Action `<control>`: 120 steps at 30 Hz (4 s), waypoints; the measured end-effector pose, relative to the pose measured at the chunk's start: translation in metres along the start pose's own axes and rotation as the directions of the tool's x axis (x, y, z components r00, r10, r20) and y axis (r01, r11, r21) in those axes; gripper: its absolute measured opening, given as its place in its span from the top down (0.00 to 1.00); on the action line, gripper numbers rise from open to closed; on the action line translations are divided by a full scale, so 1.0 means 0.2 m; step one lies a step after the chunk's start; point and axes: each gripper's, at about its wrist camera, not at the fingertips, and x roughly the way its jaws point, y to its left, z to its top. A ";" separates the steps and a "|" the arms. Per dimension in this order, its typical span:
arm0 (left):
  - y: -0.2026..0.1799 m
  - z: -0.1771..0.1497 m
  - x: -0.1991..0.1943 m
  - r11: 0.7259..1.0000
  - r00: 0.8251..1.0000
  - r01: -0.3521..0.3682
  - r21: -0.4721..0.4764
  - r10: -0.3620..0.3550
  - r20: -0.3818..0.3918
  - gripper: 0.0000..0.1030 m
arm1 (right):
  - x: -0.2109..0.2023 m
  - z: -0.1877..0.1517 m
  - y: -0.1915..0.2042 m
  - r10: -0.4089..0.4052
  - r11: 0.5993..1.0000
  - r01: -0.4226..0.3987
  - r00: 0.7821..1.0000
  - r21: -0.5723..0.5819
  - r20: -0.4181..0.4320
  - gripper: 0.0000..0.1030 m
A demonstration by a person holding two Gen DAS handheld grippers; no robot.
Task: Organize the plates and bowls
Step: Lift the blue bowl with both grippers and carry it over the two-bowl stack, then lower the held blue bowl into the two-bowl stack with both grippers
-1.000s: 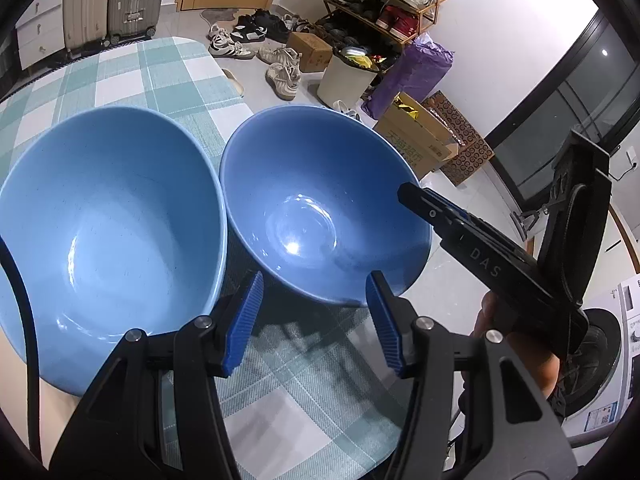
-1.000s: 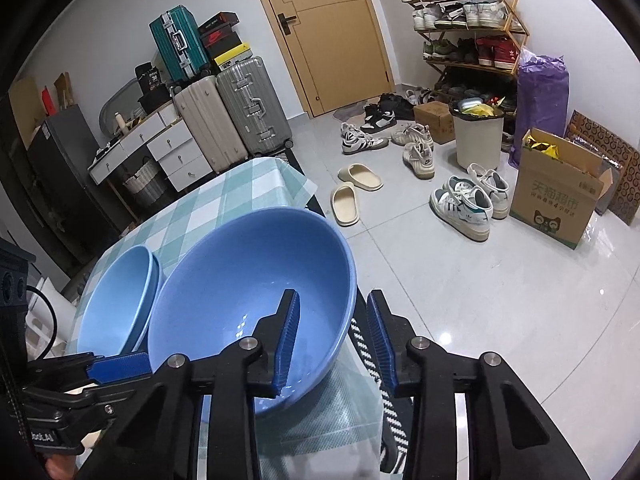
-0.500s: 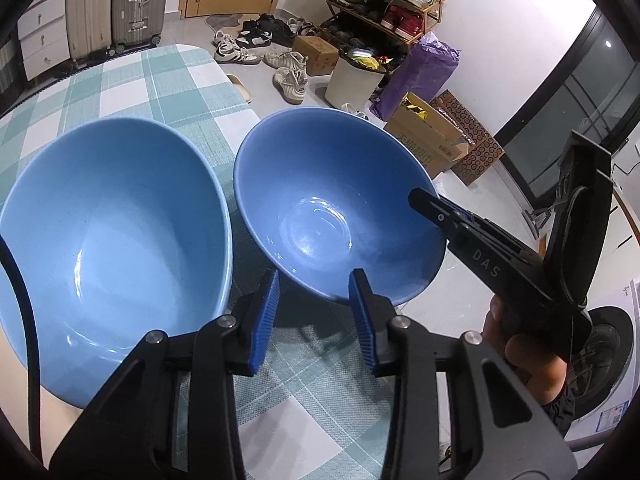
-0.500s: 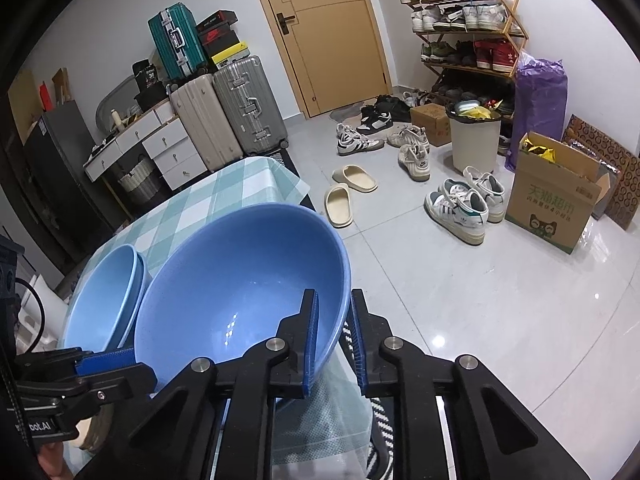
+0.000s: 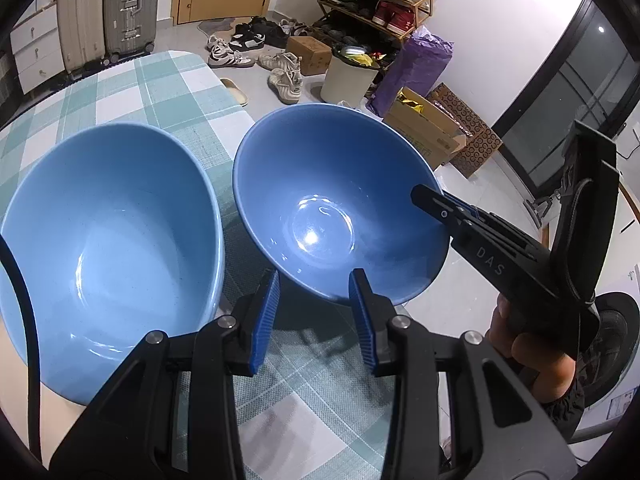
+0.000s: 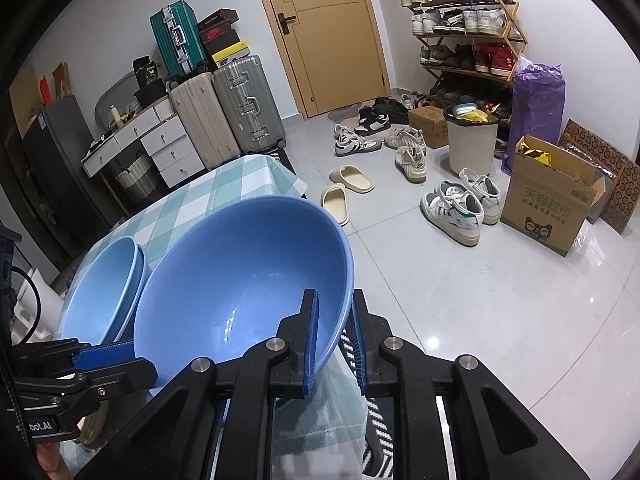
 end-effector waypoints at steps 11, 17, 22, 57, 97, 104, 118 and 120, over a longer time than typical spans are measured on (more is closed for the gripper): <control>0.00 -0.01 -0.06 1.000 1.000 0.010 0.018 -0.011 0.024 0.68 | -0.09 0.00 0.03 -0.010 1.000 0.010 0.999 -0.011 0.031 0.84; -0.02 -0.01 -0.10 0.999 0.999 0.018 0.033 -0.019 0.039 0.68 | -0.14 0.00 0.05 -0.018 1.000 0.019 0.999 -0.018 0.049 0.84; -0.04 -0.02 -0.16 0.999 0.998 0.029 0.042 -0.031 0.058 0.68 | -0.22 0.01 0.07 -0.025 0.999 0.027 0.997 -0.025 0.073 0.84; 0.00 -0.11 -0.62 0.998 0.982 0.049 0.039 -0.055 0.178 0.68 | -0.57 0.11 0.41 -0.008 0.994 0.027 0.985 -0.108 0.175 0.84; 0.18 -0.19 -0.91 0.999 0.964 -0.032 -0.041 0.042 0.261 0.68 | -0.50 0.15 0.69 0.091 0.980 -0.057 0.979 -0.189 0.180 0.83; 0.29 -0.22 -0.94 0.994 0.961 -0.054 -0.091 0.077 0.266 0.68 | -0.41 0.14 0.78 0.124 0.975 -0.093 0.982 -0.201 0.144 0.82; 0.45 -0.28 -0.90 0.982 0.956 -0.126 -0.139 0.158 0.247 0.68 | -0.23 0.09 0.92 0.162 0.961 -0.143 0.985 -0.237 0.066 0.82; 0.46 -0.29 -0.89 0.981 0.956 -0.135 -0.140 0.167 0.242 0.68 | -0.20 0.07 0.93 0.165 0.960 -0.149 0.985 -0.236 0.052 0.82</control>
